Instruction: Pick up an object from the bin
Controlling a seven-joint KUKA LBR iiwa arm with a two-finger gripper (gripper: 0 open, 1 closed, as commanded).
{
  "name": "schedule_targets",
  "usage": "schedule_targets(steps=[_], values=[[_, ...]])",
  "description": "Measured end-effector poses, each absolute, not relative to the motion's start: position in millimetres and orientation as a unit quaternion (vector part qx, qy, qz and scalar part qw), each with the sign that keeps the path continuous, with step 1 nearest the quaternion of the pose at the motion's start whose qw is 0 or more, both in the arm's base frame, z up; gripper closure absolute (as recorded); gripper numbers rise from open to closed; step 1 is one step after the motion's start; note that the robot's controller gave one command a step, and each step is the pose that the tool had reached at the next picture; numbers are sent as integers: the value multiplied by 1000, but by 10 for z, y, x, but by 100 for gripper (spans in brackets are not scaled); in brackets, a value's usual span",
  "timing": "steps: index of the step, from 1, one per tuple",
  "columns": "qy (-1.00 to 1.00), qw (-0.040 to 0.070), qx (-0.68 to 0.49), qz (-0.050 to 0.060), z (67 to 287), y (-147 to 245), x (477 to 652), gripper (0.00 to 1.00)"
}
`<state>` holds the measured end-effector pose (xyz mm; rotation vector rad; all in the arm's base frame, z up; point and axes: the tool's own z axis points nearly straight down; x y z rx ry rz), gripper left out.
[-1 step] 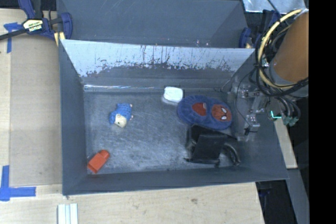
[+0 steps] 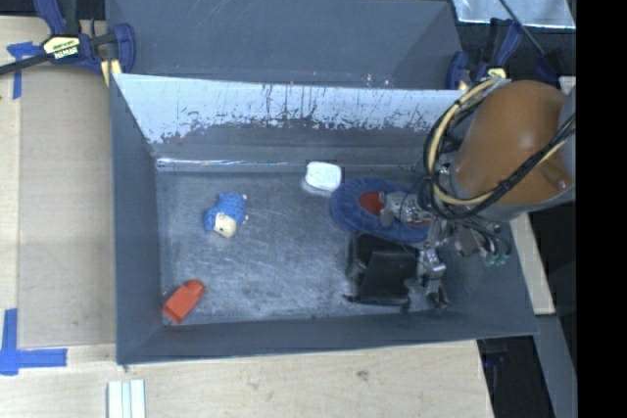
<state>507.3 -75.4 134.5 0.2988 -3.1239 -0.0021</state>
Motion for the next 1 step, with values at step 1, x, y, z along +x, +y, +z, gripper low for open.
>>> schedule_targets(steps=[1], values=[[-998,12,-56,2,746,-668,5234,0]])
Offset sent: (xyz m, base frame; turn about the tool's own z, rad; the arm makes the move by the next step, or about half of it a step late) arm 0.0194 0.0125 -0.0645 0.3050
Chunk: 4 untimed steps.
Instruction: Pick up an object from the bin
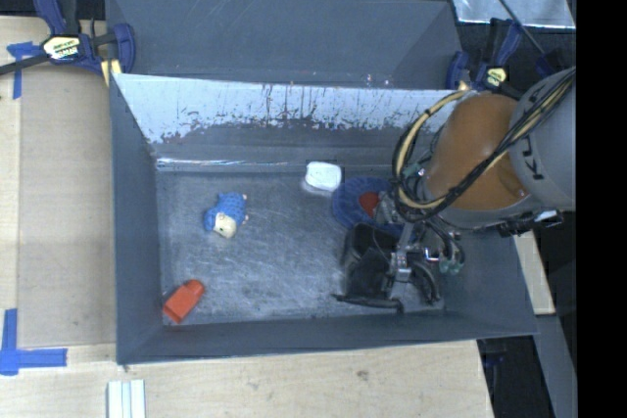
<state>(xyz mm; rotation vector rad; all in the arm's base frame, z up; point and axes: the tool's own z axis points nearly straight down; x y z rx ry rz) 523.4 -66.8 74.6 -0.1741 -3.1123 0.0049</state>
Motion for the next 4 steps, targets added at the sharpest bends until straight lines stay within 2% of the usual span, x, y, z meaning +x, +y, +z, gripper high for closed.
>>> schedule_targets(steps=[1,2,3,4], values=[[-998,11,-56,1,748,-664,5241,100],[-985,-7,171,-7,749,-1227,5316,100],[-982,-3,189,1,1770,-1203,5247,100],[-981,-3,192,2,2830,-1242,5272,100]])
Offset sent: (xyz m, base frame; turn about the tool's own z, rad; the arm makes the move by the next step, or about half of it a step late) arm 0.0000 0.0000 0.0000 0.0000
